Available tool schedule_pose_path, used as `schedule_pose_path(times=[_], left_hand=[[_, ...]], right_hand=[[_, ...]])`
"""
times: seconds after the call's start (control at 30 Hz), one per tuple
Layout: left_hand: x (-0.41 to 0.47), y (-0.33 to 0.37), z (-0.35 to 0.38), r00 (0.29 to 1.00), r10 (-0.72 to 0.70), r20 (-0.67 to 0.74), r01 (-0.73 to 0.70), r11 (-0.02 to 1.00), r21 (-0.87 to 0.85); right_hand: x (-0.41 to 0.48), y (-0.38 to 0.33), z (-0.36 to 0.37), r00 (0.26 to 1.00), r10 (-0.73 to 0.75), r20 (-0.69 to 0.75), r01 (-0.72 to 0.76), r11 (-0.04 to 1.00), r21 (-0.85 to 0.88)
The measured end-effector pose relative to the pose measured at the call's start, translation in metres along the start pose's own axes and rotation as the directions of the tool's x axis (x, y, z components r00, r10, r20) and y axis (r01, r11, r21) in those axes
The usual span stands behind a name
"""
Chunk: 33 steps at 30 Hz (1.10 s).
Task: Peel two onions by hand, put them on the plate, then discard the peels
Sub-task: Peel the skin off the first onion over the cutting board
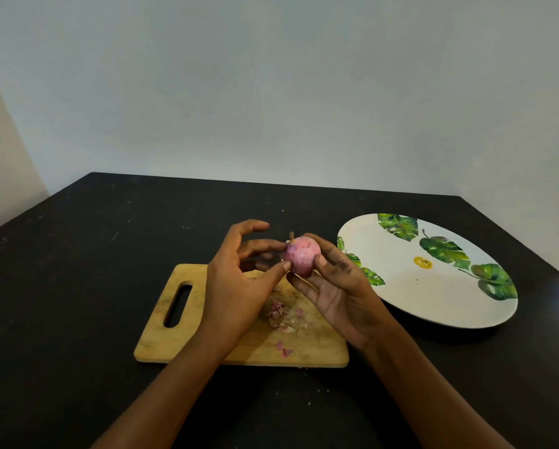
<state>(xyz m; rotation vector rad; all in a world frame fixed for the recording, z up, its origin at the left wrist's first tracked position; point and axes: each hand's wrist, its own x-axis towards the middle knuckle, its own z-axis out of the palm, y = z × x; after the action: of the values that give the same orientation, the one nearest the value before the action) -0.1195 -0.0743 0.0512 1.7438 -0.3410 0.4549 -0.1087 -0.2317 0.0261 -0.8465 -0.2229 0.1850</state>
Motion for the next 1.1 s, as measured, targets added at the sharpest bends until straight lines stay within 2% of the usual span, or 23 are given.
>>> schedule_pose_path(times=[0.37, 0.57, 0.87, 1.1], left_hand=[[0.000, -0.001, -0.002, 0.993, 0.116, -0.022, -0.115, 0.992, 0.046], [0.003, 0.000, -0.008, 0.969, 0.214, 0.122, -0.228, 0.966, 0.119], [0.007, -0.003, -0.010, 0.960, 0.198, 0.199, -0.236, 0.952, 0.193], [0.007, -0.004, -0.010, 0.959, 0.197, 0.203, -0.236, 0.952, 0.194]], right_hand=[[-0.001, -0.001, 0.002, 0.998, 0.048, 0.031, -0.050, 0.998, 0.048], [-0.003, -0.001, 0.004, 0.997, 0.071, 0.018, -0.072, 0.997, 0.041], [-0.004, -0.001, 0.002, 0.997, 0.079, 0.013, -0.078, 0.996, -0.040], [-0.004, 0.000, 0.001, 0.995, 0.097, 0.000, -0.097, 0.995, -0.018]])
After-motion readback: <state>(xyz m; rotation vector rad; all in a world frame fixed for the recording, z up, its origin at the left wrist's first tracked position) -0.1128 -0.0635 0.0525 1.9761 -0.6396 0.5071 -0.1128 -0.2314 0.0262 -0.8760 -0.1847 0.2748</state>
